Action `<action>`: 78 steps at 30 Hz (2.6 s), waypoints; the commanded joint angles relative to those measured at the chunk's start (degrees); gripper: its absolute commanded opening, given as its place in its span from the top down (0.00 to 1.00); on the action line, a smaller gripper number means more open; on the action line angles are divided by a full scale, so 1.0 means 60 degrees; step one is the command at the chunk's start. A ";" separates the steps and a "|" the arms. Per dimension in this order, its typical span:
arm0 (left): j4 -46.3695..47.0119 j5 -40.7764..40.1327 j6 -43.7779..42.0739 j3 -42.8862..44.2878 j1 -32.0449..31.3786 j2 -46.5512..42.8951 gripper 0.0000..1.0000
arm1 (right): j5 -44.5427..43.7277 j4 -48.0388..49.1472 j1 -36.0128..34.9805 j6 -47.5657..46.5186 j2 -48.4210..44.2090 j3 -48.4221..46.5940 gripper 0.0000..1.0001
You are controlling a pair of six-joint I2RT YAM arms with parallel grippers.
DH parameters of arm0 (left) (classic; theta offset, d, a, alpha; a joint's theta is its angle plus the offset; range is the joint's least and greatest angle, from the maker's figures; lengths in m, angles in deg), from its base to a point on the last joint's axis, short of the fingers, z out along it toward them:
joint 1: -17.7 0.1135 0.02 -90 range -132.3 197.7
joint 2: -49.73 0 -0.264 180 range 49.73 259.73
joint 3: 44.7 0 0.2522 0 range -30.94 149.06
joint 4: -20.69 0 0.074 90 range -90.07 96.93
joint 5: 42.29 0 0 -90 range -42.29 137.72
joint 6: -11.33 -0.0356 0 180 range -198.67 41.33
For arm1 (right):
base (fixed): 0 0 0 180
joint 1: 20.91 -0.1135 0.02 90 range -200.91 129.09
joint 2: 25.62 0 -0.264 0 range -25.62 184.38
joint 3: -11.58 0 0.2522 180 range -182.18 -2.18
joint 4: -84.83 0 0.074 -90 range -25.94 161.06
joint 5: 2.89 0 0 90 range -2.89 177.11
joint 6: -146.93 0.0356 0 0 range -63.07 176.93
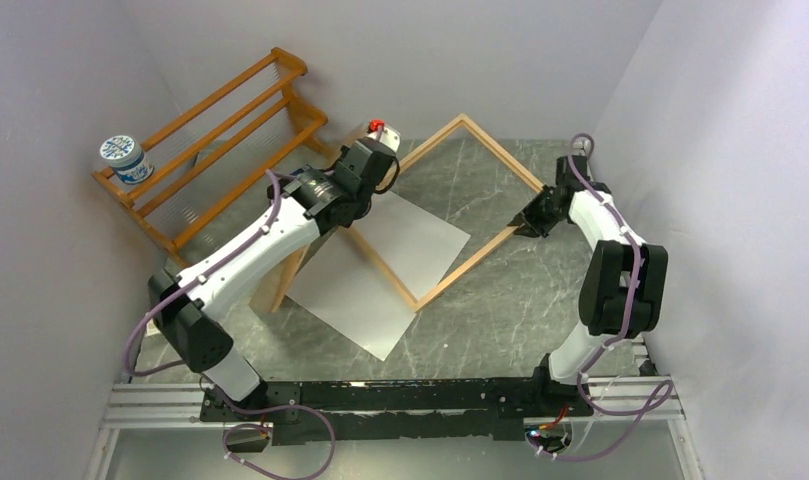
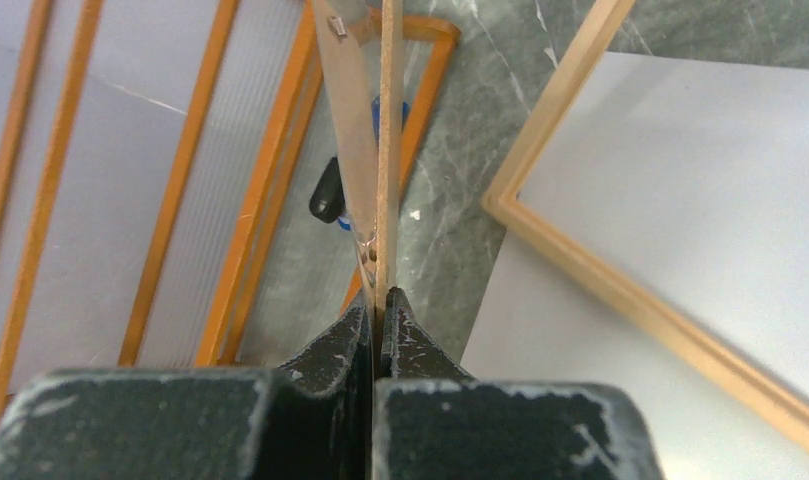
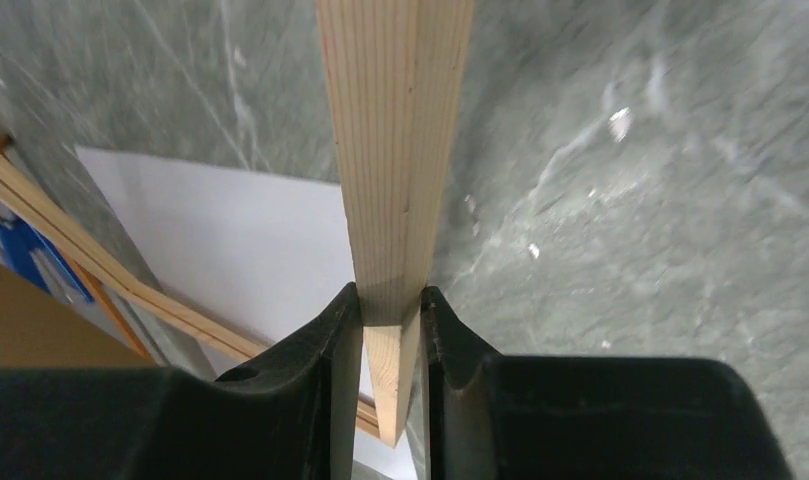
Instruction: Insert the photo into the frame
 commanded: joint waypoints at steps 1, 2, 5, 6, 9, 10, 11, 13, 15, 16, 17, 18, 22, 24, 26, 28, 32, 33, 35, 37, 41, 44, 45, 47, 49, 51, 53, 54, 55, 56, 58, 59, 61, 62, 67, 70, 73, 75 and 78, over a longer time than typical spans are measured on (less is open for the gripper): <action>0.0242 0.0269 0.0487 0.0376 0.0006 0.0457 0.97 | 0.0995 0.1059 0.0844 0.0071 0.0534 -0.0253 1.00; 0.0241 0.0286 0.0852 0.0426 -0.0011 0.0598 0.97 | 0.0994 0.1003 0.1000 -0.0061 0.0699 -0.0362 1.00; 0.0242 0.0390 0.1408 0.0633 -0.0121 0.1073 0.98 | 0.1181 0.0951 0.1490 -0.0544 0.1270 -0.0569 1.00; 0.0210 0.0386 0.1641 0.0735 -0.0203 0.1279 0.98 | 0.1217 0.0813 0.1639 -0.0755 0.1515 -0.0654 1.00; 0.0036 0.0216 0.2449 0.1261 -0.0498 0.2065 0.97 | 0.1141 0.0508 0.2071 -0.1501 0.2126 -0.0841 1.00; -0.0085 0.0216 0.2718 0.1506 -0.0614 0.2374 0.97 | 0.1076 0.0452 0.2166 -0.1726 0.2286 -0.0878 1.00; -0.0292 0.0205 0.3031 0.1844 -0.0724 0.2769 0.97 | 0.0920 0.0350 0.2240 -0.1893 0.2451 -0.0947 1.00; -0.1029 0.0309 0.3791 0.2733 -0.0868 0.3601 0.98 | 0.0528 0.0228 0.2313 -0.2106 0.2641 -0.1078 1.00; -0.1613 0.0422 0.4439 0.3442 -0.0966 0.4505 0.97 | 0.0074 0.0149 0.2346 -0.2200 0.2766 -0.1224 1.00; -0.1776 0.0421 0.4644 0.3653 -0.1008 0.4797 0.97 | -0.0066 0.0118 0.2359 -0.2204 0.2798 -0.1289 0.96; -0.1831 0.0545 0.4739 0.3749 -0.1024 0.5020 0.97 | -0.0173 0.0123 0.2368 -0.2189 0.2806 -0.1321 0.92; -0.1781 0.0702 0.4795 0.3758 -0.1026 0.5178 0.98 | -0.0284 0.0129 0.2368 -0.2151 0.2811 -0.1341 0.85; -0.1352 0.1368 0.4981 0.3502 -0.1030 0.5519 0.97 | -0.0509 0.0218 0.2370 -0.2001 0.2634 -0.1154 0.63; -0.1247 0.1864 0.5019 0.3489 -0.1033 0.5642 0.97 | -0.0780 0.0197 0.2370 -0.1893 0.2437 -0.1053 0.54; -0.1052 0.2577 0.5045 0.3371 -0.1038 0.5676 0.90 | -0.0988 0.0167 0.2351 -0.1767 0.2162 -0.0919 0.46; -0.0772 0.3190 0.5045 0.3107 -0.1029 0.5593 0.79 | -0.1169 0.0190 0.2294 -0.1547 0.1849 -0.0640 0.38; -0.0204 0.4141 0.5087 0.2480 -0.1008 0.5218 0.57 | -0.1423 0.0290 0.2055 -0.1306 0.1225 0.0094 0.33; 0.0084 0.4586 0.5058 0.2219 -0.0975 0.5073 0.50 | -0.1573 0.0214 0.1925 -0.1231 0.1077 0.0315 0.33; 0.0583 0.5240 0.4975 0.1739 -0.0929 0.4738 0.44 | -0.1756 0.0228 0.1744 -0.1127 0.0632 0.0697 0.32; 0.0976 0.5873 0.4920 0.1362 -0.0856 0.4417 0.38 | -0.1866 0.0201 0.1574 -0.1051 0.0109 0.0990 0.32; 0.1365 0.6489 0.5008 0.0725 -0.0673 0.3660 0.25 | -0.1803 0.0025 0.1050 -0.1013 -0.0844 0.1327 0.32; 0.1672 0.6466 0.5231 -0.0012 -0.0472 0.3040 0.20 | -0.1135 0.0264 0.0349 -0.0971 -0.1369 0.1569 0.34; 0.1764 0.6340 0.5301 -0.0298 -0.0408 0.2832 0.19 | -0.0831 0.0432 0.0042 -0.0929 -0.1470 0.1668 0.36; 0.1923 0.6230 0.5410 -0.0819 -0.0178 0.2474 0.19 | -0.0176 0.0830 -0.0534 -0.0685 -0.1495 0.1824 0.38; 0.1943 0.6061 0.5513 -0.1304 -0.0017 0.2192 0.20 | 0.0531 0.1321 -0.1196 -0.0322 -0.1304 0.2011 0.41; 0.1926 0.5842 0.5544 -0.1796 0.0121 0.1950 0.21 | 0.0866 0.1678 -0.1641 -0.0017 -0.0965 0.2148 0.42; 0.1872 0.5596 0.5603 -0.2209 0.0254 0.1714 0.21 | 0.1123 0.1986 -0.1916 0.0155 -0.0608 0.2280 0.43; 0.1868 0.5539 0.5647 -0.2418 0.0335 0.1594 0.20 | 0.1200 0.2045 -0.1991 0.0208 -0.0458 0.2330 0.43; 0.1898 0.5503 0.5668 -0.2636 0.0429 0.1472 0.20 | 0.1214 0.2047 -0.2030 0.0225 -0.0327 0.2387 0.44; 0.1948 0.5452 0.5687 -0.2852 0.0514 0.1366 0.21 | 0.1195 0.2030 -0.2055 0.0203 -0.0223 0.2451 0.44; 0.2098 0.5424 0.5725 -0.3339 0.0688 0.1189 0.22 | 0.1071 0.1883 -0.2061 0.0072 -0.0038 0.2557 0.44; 0.2156 0.5410 0.5725 -0.3557 0.0765 0.1110 0.24 | 0.0873 0.1704 -0.2066 -0.0059 0.0062 0.2551 0.44; 0.2390 0.5435 0.5702 -0.4029 0.0891 0.0861 0.28 | 0.0155 0.1081 -0.2007 -0.0413 0.0242 0.2497 0.45; 0.2538 0.5367 0.5715 -0.4310 0.0955 0.0716 0.29 | -0.0272 0.0840 -0.1946 -0.0625 0.0322 0.2456 0.45; 0.3088 0.5137 0.5948 -0.5566 0.1222 0.0020 0.30 | -0.2179 0.0043 -0.1179 -0.1334 0.0501 0.2377 0.46; 0.3103 0.4977 0.6168 -0.5879 0.1362 -0.0124 0.31 | -0.3480 -0.0310 -0.0488 -0.1586 0.0251 0.2215 0.46; 0.3105 0.4950 0.6291 -0.6004 0.1448 -0.0085 0.32 | -0.4549 -0.0541 -0.0082 -0.1740 0.0204 0.1807 0.46; 0.3038 0.4970 0.6378 -0.6005 0.1464 0.0019 0.33 | -0.5162 -0.0665 -0.0003 -0.1761 0.0312 0.1480 0.46; 0.3028 0.4960 0.6423 -0.6032 0.1477 0.0085 0.34 | -0.5440 -0.0823 -0.0046 -0.1743 0.0451 0.0928 0.46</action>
